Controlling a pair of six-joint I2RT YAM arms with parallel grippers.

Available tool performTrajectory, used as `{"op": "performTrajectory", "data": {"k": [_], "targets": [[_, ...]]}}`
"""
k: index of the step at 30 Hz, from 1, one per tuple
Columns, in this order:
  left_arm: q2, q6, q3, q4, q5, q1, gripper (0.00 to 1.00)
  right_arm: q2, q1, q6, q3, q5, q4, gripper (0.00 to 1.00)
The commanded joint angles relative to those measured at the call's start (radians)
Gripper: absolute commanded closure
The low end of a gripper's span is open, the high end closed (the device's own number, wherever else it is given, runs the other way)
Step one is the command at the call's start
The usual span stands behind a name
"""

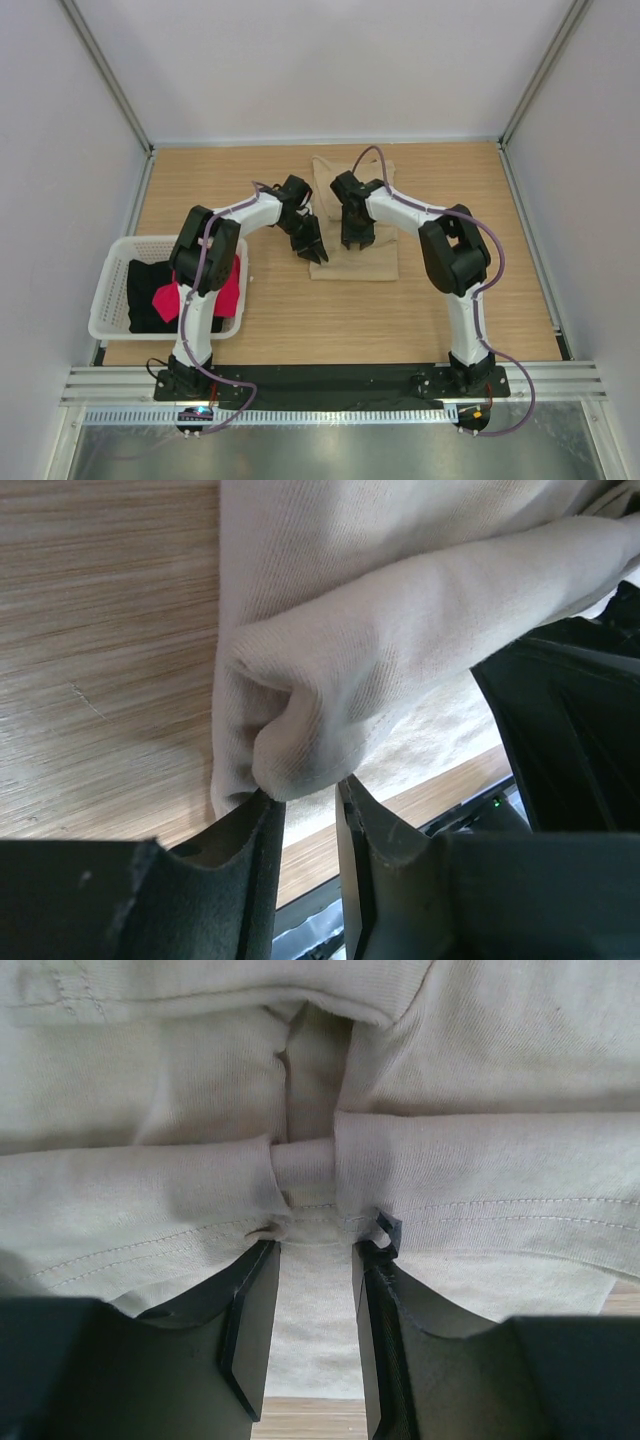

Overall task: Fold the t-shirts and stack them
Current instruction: Fold the tshirt

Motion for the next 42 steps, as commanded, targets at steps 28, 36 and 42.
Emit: {"op": "performTrajectory", "data": {"k": [28,36,42], "targets": [[0.063,0.155,0.299,-0.182,-0.079,0.002,0.70,-0.034,-0.163,-0.135,0.339,0.024,-0.030,0.53],[-0.012,0.116,0.249,-0.153,-0.152,0.002,0.71,-0.123,-0.123,-0.124,0.057,-0.096,0.090,0.58],[-0.115,0.091,0.158,-0.169,-0.294,0.040,0.78,-0.085,-0.098,-0.101,0.020,-0.117,0.151,0.69]]}}
